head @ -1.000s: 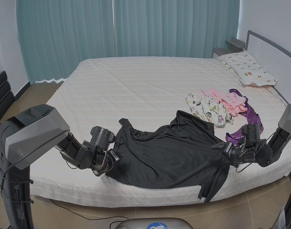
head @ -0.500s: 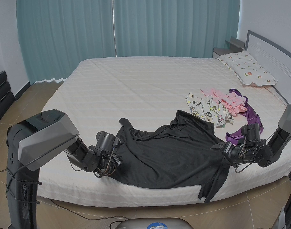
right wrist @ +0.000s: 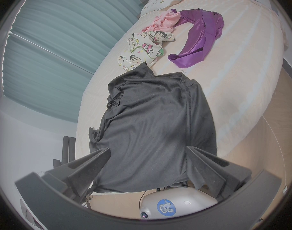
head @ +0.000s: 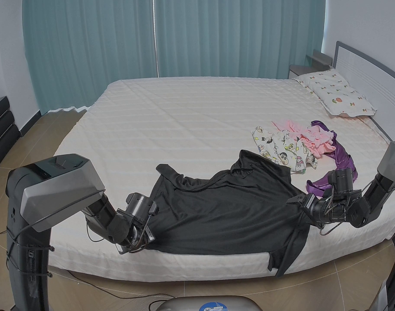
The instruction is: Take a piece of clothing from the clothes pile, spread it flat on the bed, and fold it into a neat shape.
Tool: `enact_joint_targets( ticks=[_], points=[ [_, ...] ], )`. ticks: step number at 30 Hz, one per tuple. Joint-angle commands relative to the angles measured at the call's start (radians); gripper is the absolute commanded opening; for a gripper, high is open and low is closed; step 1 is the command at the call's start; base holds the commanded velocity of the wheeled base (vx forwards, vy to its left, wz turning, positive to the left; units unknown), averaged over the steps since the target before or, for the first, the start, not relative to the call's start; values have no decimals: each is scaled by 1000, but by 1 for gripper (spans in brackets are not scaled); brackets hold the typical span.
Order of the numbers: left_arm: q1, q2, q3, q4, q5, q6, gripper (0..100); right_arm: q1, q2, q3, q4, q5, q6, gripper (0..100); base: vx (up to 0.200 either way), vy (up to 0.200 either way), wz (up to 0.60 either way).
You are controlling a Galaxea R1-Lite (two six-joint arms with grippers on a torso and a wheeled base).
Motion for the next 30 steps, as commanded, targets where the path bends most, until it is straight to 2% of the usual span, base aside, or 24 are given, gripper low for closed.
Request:
enact_joint_targets(
  ticks=[1, 10, 11, 18, 21, 23, 30],
  points=[
    [22, -61, 23, 83, 3, 24, 0, 1, 1, 3, 0, 0, 0, 100, 0, 0, 0],
    [48, -51, 30, 144, 3, 35, 0, 2, 6, 3, 0, -1, -2, 100, 0, 0, 0],
    [48, -52, 29, 138, 2, 30, 100, 1, 7, 3, 0, -1, -2, 100, 0, 0, 0],
    [76, -106, -11, 86, -95, -7, 100, -1, 9, 3, 0, -3, -2, 100, 0, 0, 0],
    [108, -166, -22, 21, -239, -91, 100, 1, 10, 3, 1, -1, -2, 100, 0, 0, 0],
    [113, -187, -17, 9, -296, -97, 100, 2, 10, 3, 1, 0, -2, 100, 0, 0, 0],
    [157, -190, -54, 3, -327, -145, 100, 2, 19, 3, 0, 0, -2, 100, 29, 0, 0]
  ],
)
